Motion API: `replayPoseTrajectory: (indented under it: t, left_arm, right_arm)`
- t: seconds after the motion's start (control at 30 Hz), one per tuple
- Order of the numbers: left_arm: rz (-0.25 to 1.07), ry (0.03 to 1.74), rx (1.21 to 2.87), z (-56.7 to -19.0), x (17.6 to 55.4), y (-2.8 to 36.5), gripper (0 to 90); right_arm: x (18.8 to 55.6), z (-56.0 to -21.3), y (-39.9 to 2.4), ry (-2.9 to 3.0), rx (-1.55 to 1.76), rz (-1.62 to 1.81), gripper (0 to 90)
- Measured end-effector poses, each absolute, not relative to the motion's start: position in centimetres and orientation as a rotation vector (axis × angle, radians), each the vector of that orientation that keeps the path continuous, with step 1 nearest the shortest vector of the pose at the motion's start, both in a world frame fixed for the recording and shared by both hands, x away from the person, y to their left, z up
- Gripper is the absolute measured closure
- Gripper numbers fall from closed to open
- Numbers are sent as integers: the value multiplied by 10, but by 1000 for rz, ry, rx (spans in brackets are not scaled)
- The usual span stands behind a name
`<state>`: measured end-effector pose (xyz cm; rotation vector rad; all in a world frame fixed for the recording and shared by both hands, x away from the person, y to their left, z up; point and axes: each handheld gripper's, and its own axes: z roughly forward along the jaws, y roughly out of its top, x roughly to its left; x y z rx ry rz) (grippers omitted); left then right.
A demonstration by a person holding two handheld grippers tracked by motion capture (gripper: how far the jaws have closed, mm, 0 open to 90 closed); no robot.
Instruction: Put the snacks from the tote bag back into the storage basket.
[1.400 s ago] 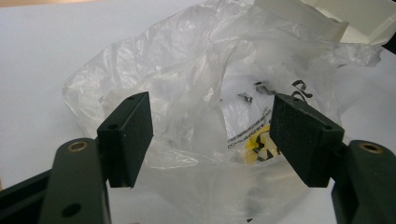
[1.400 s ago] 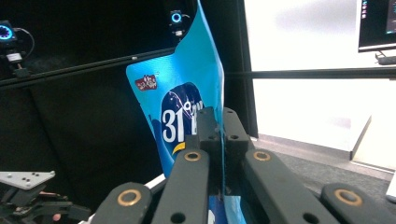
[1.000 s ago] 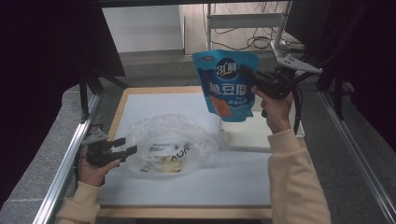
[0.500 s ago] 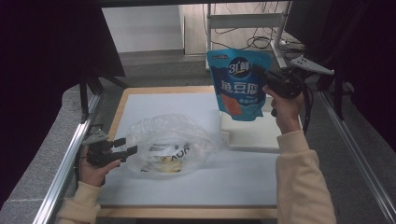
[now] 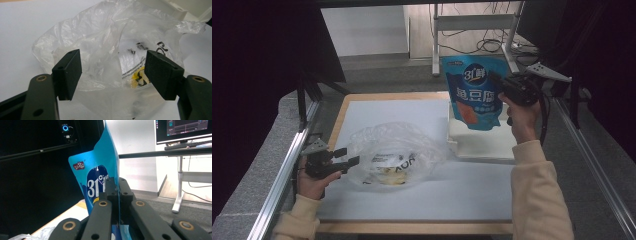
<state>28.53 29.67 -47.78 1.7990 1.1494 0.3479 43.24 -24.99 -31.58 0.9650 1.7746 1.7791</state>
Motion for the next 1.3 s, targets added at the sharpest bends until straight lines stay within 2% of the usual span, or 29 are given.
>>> replayPoseTrajectory:
  t: [1.3]
  left_arm:
    - [351,1162,1800,-479,285,299,306]
  right_arm:
    - [478,-378,-245,1828,1050,1719,890]
